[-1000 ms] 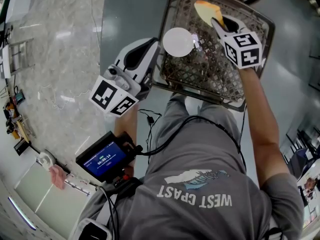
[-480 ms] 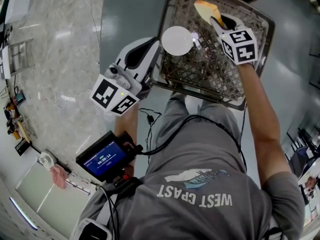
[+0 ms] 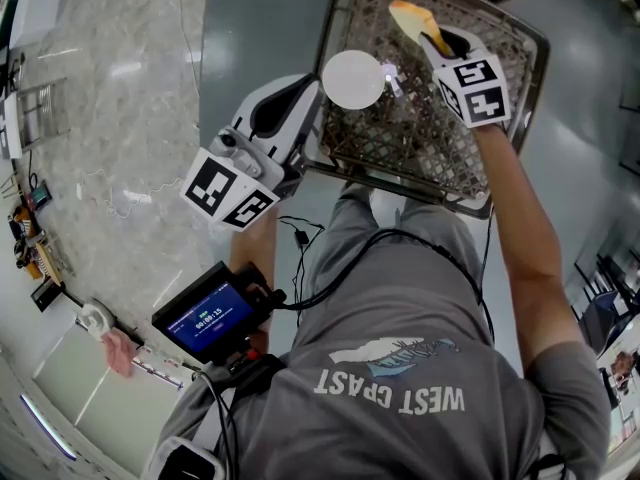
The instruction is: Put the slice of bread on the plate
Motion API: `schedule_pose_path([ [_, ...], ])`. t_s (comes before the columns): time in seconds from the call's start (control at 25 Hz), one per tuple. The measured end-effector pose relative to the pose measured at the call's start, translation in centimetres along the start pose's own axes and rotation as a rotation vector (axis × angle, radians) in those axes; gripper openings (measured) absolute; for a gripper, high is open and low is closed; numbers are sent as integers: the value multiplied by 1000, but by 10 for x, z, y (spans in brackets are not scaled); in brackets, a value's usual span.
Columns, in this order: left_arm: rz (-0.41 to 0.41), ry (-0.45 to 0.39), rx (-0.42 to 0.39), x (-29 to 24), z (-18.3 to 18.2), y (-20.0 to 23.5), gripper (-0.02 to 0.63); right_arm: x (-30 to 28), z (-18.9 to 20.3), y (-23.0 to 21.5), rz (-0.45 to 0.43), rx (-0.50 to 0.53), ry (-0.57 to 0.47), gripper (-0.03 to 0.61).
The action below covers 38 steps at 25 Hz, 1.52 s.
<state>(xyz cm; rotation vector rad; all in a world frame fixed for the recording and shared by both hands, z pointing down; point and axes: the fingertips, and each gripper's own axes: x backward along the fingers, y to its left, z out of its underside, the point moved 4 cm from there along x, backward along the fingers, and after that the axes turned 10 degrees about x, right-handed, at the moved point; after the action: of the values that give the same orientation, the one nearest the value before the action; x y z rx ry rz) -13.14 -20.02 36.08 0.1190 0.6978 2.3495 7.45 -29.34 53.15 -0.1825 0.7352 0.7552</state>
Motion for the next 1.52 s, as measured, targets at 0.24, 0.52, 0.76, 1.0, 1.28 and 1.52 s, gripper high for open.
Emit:
schedule_pose_path([
  [0.24, 0, 4, 5, -1, 3, 0, 6, -4, -3, 1, 8, 23, -13, 89],
  [0.52, -5, 15, 12, 0, 7, 2, 6, -8, 1, 1, 23, 39, 3, 89],
  [0.76, 1, 27, 22, -2, 12, 2, 6, -8, 4, 1, 43, 50, 4, 89],
  [1.0, 6, 37, 24, -4, 14, 2, 6, -10, 8, 5, 67, 94, 10, 89],
  [1.28, 5, 45, 31, -6, 16, 2, 6, -18, 8, 13, 82, 178, 10, 89],
  [1.52, 4, 50, 33, -7, 16, 3, 6, -25, 7, 14, 89, 229, 13, 89],
])
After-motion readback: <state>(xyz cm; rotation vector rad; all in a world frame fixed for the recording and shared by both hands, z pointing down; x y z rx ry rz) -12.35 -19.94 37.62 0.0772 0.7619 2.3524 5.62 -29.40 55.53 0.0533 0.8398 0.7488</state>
